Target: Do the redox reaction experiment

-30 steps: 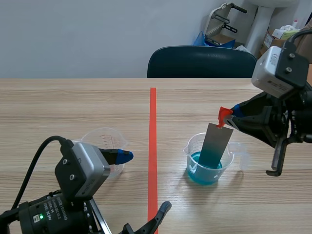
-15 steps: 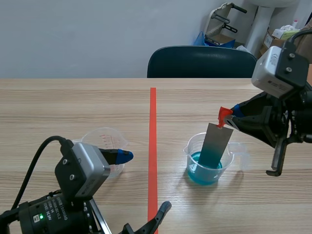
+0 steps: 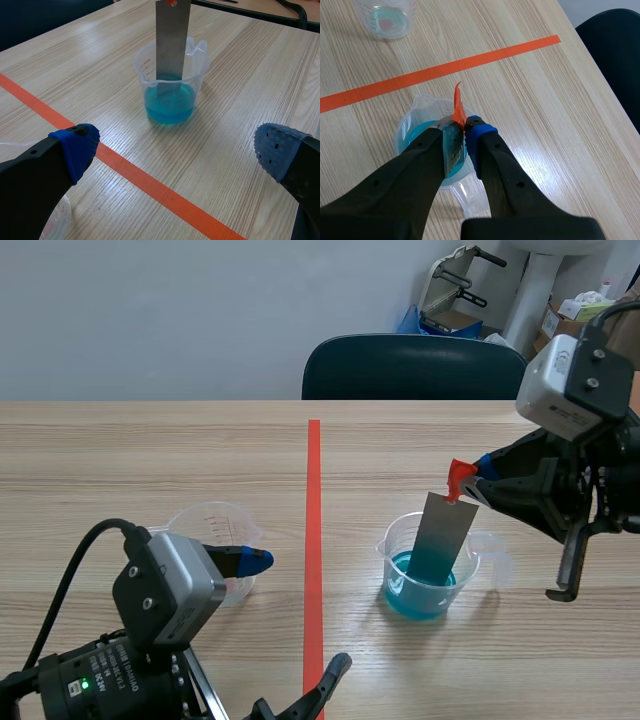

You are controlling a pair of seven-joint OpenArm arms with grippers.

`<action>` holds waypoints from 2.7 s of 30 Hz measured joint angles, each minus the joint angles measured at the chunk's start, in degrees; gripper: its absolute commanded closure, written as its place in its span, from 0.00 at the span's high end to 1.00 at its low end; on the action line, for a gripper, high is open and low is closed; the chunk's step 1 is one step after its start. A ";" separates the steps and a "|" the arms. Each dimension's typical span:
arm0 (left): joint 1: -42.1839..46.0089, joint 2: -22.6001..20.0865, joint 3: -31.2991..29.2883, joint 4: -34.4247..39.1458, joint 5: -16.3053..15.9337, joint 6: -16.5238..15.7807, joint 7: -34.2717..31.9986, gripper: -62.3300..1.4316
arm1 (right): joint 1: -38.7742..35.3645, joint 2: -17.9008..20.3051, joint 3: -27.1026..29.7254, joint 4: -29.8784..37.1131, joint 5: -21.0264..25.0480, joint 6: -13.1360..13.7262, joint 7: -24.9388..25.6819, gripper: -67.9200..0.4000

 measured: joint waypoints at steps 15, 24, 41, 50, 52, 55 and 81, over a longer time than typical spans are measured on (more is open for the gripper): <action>0.00 0.00 0.00 0.00 0.00 0.00 0.00 1.00 | 0.00 0.00 0.00 0.00 0.00 0.00 0.00 0.02; 0.00 0.00 0.00 0.00 0.00 0.00 0.00 1.00 | 0.00 0.00 0.00 0.00 0.00 0.00 0.00 0.02; 0.00 0.00 0.00 0.00 0.00 0.00 0.00 1.00 | 0.00 0.00 0.00 0.00 0.00 0.00 0.00 0.02; 0.00 0.00 0.00 0.00 0.00 0.00 0.00 1.00 | 0.00 0.00 0.00 0.00 0.00 0.00 0.00 0.02; 0.00 0.00 0.00 0.00 0.00 0.00 0.00 1.00 | 0.00 0.00 0.00 0.00 0.00 0.00 0.00 0.02; 0.00 0.00 0.00 0.00 0.00 0.00 0.00 1.00 | 0.00 0.00 0.00 0.00 0.00 0.00 0.00 0.02; 0.00 0.00 0.00 0.00 0.00 0.00 0.00 1.00 | 0.00 0.00 3.32 2.75 4.24 5.09 -4.09 0.02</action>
